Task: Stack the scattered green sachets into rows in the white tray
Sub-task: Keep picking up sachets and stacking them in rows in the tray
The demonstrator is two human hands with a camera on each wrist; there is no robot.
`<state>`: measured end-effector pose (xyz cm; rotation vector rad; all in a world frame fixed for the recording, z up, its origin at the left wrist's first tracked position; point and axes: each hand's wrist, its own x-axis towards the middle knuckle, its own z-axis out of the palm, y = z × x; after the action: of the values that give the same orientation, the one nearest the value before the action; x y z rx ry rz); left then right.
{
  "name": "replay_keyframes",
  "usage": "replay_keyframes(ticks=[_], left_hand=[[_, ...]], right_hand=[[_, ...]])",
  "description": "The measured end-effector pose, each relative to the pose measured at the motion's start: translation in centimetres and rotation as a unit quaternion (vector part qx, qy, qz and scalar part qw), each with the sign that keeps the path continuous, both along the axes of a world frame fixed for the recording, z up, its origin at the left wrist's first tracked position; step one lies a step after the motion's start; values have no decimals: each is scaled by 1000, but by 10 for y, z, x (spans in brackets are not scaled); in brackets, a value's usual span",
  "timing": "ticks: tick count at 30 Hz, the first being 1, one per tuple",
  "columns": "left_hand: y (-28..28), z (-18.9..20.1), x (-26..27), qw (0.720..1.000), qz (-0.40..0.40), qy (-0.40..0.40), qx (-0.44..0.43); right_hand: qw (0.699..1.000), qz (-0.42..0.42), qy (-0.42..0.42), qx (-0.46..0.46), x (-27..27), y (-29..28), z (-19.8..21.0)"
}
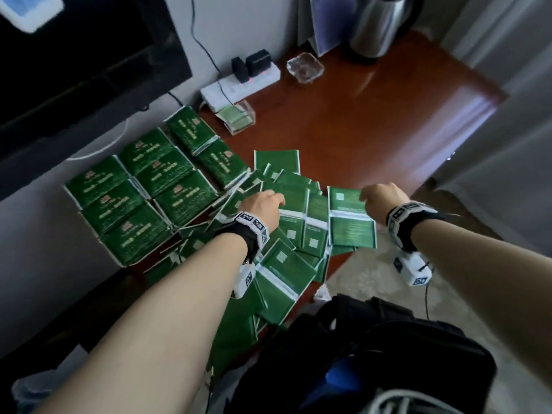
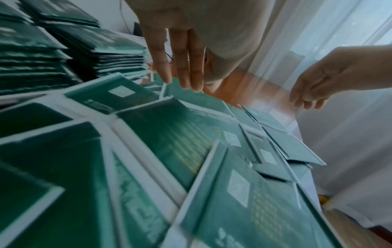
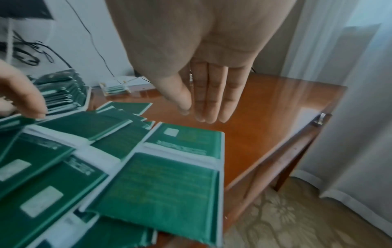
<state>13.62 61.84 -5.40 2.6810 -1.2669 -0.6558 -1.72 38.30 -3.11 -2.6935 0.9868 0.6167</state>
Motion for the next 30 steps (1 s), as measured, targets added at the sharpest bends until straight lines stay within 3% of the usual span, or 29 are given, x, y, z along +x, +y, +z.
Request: replay_keyframes(ticks=[4, 9, 16, 22, 30], left_hand=[[-30, -5, -8, 999, -26, -2, 18], [-63, -6, -17, 999, -22, -6, 43], [-80, -1, -11, 996, 39, 2, 86], [-74, 6, -13, 990, 91, -21, 108], [-69, -16, -65, 989, 30, -29, 144]], right_hand=[[999, -19, 28, 13, -25, -22, -9], [999, 16, 9, 34, -20, -44, -25], [991, 96, 0, 93, 11, -58, -46], [979, 184, 17, 85, 28, -66, -57], [974, 213, 20, 75, 33, -66, -65]])
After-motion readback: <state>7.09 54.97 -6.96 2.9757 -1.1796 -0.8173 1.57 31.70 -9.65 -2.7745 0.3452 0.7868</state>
